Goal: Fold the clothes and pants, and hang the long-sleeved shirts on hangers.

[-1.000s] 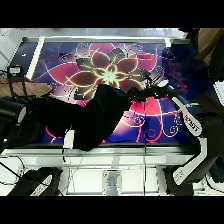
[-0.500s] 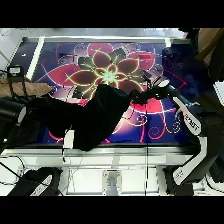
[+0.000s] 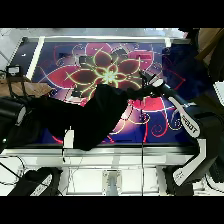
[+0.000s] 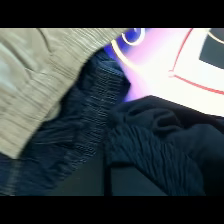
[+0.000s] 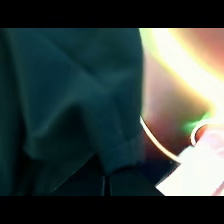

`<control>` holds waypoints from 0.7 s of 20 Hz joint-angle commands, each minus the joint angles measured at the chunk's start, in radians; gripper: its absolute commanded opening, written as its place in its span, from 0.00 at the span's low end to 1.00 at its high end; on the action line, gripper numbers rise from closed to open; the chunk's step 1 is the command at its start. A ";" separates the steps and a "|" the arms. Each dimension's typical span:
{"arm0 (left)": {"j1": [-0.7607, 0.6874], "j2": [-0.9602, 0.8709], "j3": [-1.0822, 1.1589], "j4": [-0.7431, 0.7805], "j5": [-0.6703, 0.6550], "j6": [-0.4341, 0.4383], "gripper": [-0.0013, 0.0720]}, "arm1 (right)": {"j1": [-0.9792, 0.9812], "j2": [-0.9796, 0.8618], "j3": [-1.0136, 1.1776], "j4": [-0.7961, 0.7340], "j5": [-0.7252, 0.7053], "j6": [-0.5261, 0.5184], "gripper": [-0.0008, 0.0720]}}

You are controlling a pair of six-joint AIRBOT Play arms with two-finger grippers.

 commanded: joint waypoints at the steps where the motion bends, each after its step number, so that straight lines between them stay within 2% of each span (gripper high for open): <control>1: 0.089 0.019 0.016 0.058 0.001 0.000 0.03 | -0.085 0.095 0.087 -0.087 0.148 -0.006 0.02; 4: 0.257 0.069 0.020 0.057 0.014 0.000 0.03 | -0.195 0.306 0.193 -0.214 0.286 -0.003 0.02; 6: 0.340 0.097 0.020 0.048 0.023 0.000 0.03 | -0.245 0.454 0.254 -0.247 0.348 0.001 0.02; 9: 0.378 0.101 0.019 0.024 0.024 0.001 0.03 | -0.266 0.650 0.289 -0.315 0.448 0.007 0.02; 12: 0.373 0.069 0.019 -0.009 0.024 0.004 0.03 | -0.265 0.732 0.214 -0.485 0.632 0.065 0.02; 14: 0.374 0.035 0.019 -0.087 0.024 0.061 0.03 | -0.265 0.758 0.056 -0.520 0.622 0.078 0.02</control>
